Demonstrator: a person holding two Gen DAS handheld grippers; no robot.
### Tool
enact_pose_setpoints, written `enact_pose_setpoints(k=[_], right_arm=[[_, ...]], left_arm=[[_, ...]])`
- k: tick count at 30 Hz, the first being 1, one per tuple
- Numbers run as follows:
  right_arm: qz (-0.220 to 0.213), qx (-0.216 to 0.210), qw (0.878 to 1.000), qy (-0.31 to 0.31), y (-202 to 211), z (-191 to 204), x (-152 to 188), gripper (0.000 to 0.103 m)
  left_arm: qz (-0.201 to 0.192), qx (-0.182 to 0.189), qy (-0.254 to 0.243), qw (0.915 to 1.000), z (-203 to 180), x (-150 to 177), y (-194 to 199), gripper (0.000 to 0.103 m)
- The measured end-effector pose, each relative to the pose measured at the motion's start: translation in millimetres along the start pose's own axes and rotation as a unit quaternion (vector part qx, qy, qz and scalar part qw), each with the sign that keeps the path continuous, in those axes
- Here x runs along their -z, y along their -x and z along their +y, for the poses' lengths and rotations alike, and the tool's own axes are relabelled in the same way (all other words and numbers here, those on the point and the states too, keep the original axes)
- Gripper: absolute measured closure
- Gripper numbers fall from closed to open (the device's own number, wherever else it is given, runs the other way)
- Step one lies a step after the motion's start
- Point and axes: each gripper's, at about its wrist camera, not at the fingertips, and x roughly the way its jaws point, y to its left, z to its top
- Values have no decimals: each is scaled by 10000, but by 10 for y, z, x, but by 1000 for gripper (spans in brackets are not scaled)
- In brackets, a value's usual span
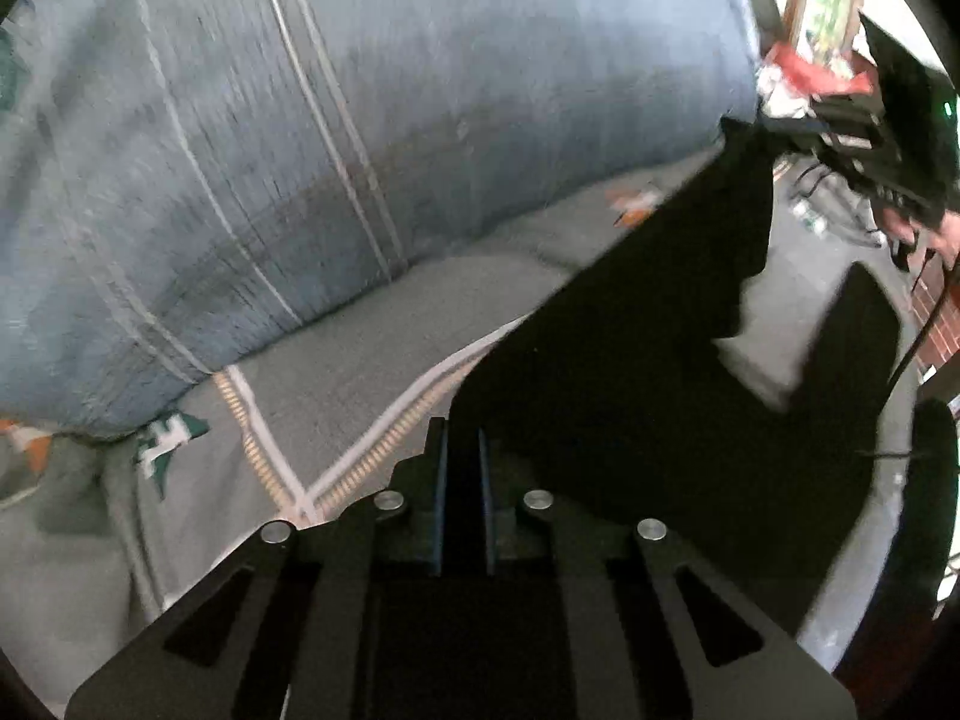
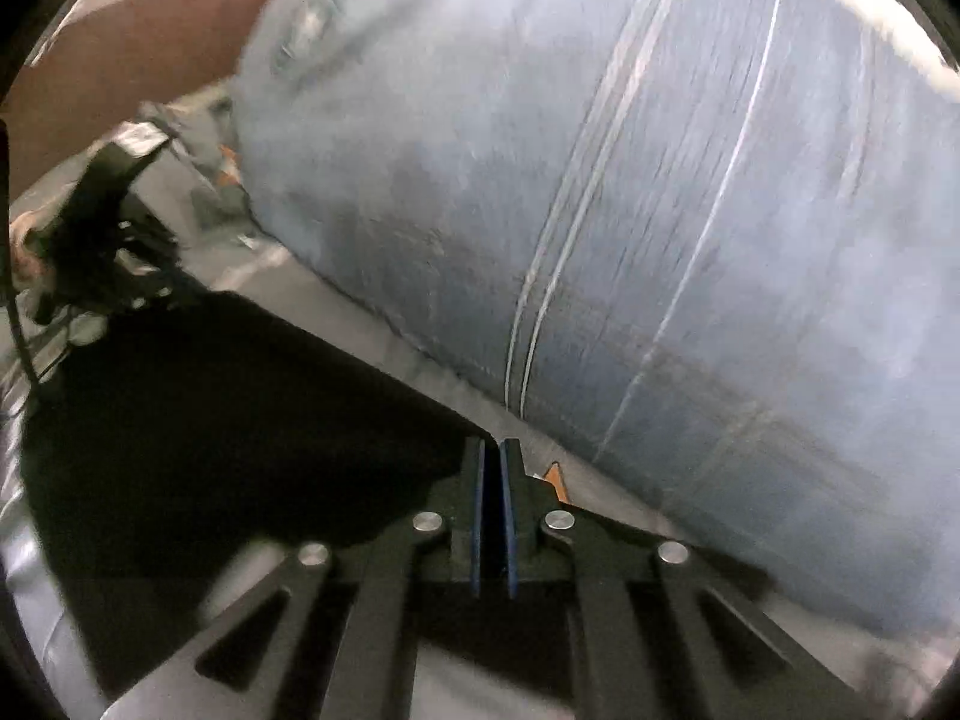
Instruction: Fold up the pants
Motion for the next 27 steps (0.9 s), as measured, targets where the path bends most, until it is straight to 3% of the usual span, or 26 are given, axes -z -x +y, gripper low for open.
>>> enact_pose_setpoints(k=[4,8,12,15,17,19,20,24,27], right_arm=[[-248,118,9996,19,703,275,266,100],[-123,6,9992,-385,1103,631,816,100],[267,-229,9958,-844,1134,900,1287,100],[467,-342,9930,-1030,1094,1073,1454,100],[829,-303,9892,-1174,991,1108,1531,103],[1020,-15,9877,-1185,958,1123,1599,100],[989,12,9871,-1255,979,1106,1593,98],[508,-342,9875,-1455,1214,1160,1482,91],[129,-647,9909,-1177,1240,1409,1304,72]], left_arm=[[-288,98,193,9993,-547,401,609,98],[-235,440,749,9959,-870,984,739,98],[63,416,1305,9906,-1016,1359,425,99],[-105,448,1661,9850,-958,1447,410,99],[-209,343,1726,9842,-975,1495,500,97],[-274,365,1880,9811,-961,1508,571,90],[-277,342,1924,9803,-953,1532,597,81],[-469,160,2105,9763,-860,1707,866,42],[-526,-45,2402,9693,-665,1825,994,36]])
